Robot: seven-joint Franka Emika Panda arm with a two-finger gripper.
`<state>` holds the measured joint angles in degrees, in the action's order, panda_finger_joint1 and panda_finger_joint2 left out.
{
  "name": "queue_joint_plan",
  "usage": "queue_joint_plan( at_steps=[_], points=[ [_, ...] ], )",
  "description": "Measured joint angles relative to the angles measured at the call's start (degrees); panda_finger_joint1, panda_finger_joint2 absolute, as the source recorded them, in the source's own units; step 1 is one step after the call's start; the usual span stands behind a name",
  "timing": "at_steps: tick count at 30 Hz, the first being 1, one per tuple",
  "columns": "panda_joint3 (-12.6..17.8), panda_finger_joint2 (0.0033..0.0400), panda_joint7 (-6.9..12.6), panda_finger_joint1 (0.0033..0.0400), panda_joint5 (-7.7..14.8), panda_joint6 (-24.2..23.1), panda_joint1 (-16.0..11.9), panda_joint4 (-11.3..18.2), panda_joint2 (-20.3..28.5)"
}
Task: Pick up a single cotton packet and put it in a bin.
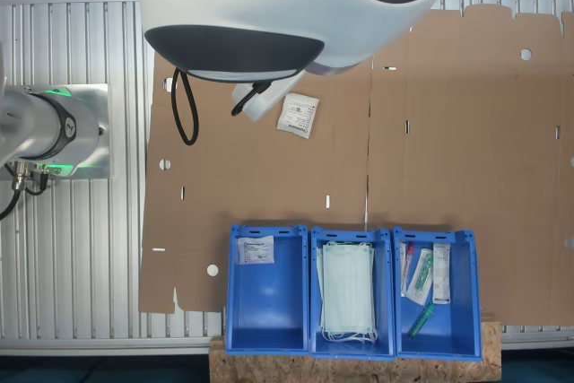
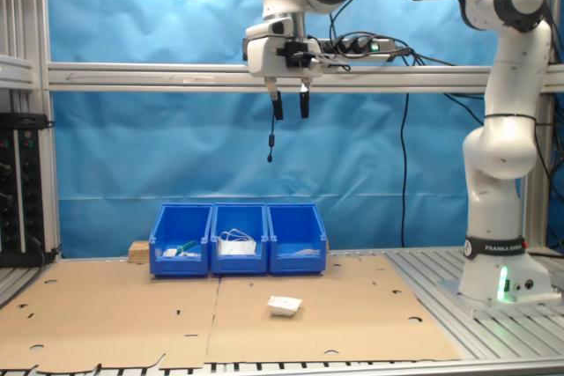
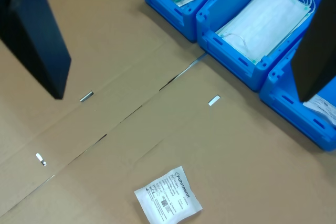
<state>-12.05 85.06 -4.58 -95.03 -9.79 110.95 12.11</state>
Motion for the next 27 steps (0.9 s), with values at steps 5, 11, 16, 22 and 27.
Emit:
queue_joint_plan(
  at_steps=[5,11,16,22,27],
  points=[
    [0.0,0.0400,0.00,0.0400,0.0,0.0,0.0,0.0,0.0],
    [0.0,0.0400,0.00,0.0400,0.0,0.0,0.0,0.0,0.0],
    [0.0,0.0400,0.00,0.0400,0.0,0.0,0.0,0.1,0.0],
    [0.0,0.0400,0.00,0.0400,0.2,-0.4,0.0,0.7,0.0],
    [-0.1,0.0400,0.00,0.0400,0.8,-1.3,0.0,1.6,0.0]
  ],
)
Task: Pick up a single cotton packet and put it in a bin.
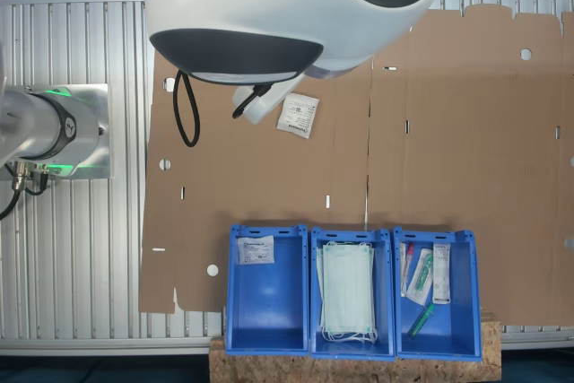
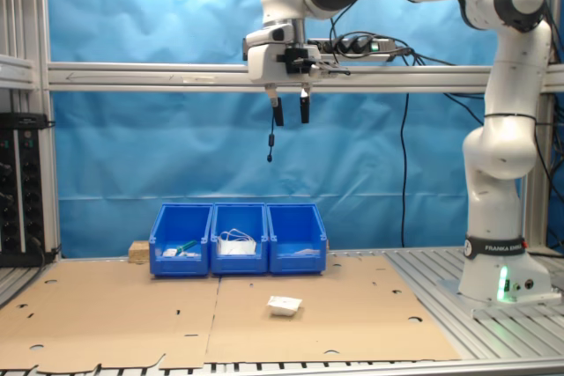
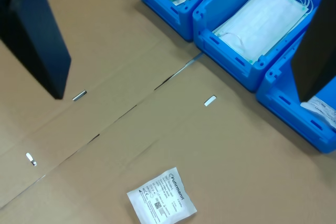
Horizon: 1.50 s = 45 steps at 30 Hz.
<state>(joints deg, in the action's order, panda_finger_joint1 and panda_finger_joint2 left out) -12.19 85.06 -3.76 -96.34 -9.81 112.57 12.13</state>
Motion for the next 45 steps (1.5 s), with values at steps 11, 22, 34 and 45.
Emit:
queue_joint_plan(
  at_steps=[11,22,34,45],
  points=[
    [-1.4,0.0400,0.00,0.0400,1.1,-3.7,0.0,4.7,0.2],
    [-2.4,0.0400,0.00,0.0400,1.7,-11.6,0.0,11.0,-0.4],
    [-2.9,0.0400,0.00,0.0400,3.6,-23.9,0.0,16.4,-6.2],
    [-3.1,0.0400,0.00,0.0400,6.6,-34.4,0.0,20.9,-10.9]
  ],
)
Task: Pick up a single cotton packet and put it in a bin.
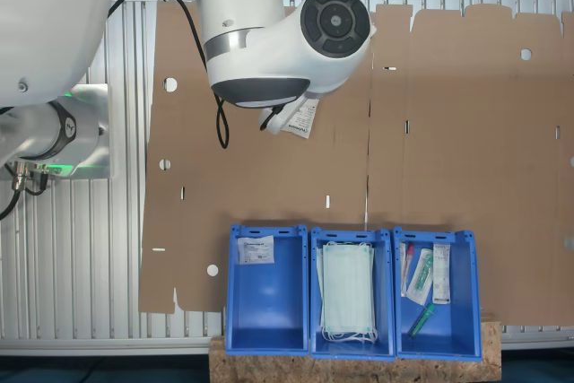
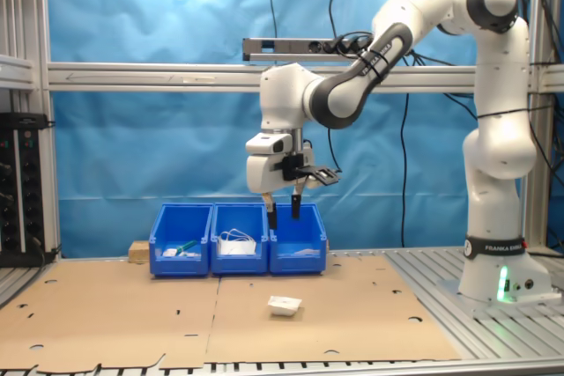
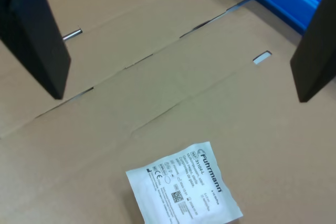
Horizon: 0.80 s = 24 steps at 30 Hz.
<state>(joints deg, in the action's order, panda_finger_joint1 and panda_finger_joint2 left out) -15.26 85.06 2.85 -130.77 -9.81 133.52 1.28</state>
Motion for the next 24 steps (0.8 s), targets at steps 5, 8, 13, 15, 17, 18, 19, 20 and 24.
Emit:
queue_joint_plan(
  at_steps=[5,8,13,15,17,18,19,20,24],
  points=[
    [0.0,0.0400,0.00,0.0400,1.3,-4.9,0.0,2.3,-1.9],
    [0.0,0.0400,0.00,0.0400,2.5,-7.5,0.0,3.2,-3.0],
    [0.0,0.0400,0.00,0.0400,4.3,-11.9,0.0,4.1,-5.4],
    [0.0,0.0400,0.00,0.0400,4.7,-13.2,0.0,4.2,-6.1],
    [0.0,0.0400,0.00,0.0400,5.0,-14.6,0.0,4.2,-6.9],
    [0.0,0.0400,0.00,0.0400,5.1,-15.3,0.0,4.2,-7.2],
    [0.0,0.0400,0.00,0.0400,5.2,-15.9,0.0,4.2,-7.6],
    [0.0,0.0400,0.00,0.0400,5.4,-16.6,0.0,4.2,-8.0],
    [0.0,0.0400,0.00,0.0400,5.8,-18.9,0.0,4.2,-9.8]
  ],
)
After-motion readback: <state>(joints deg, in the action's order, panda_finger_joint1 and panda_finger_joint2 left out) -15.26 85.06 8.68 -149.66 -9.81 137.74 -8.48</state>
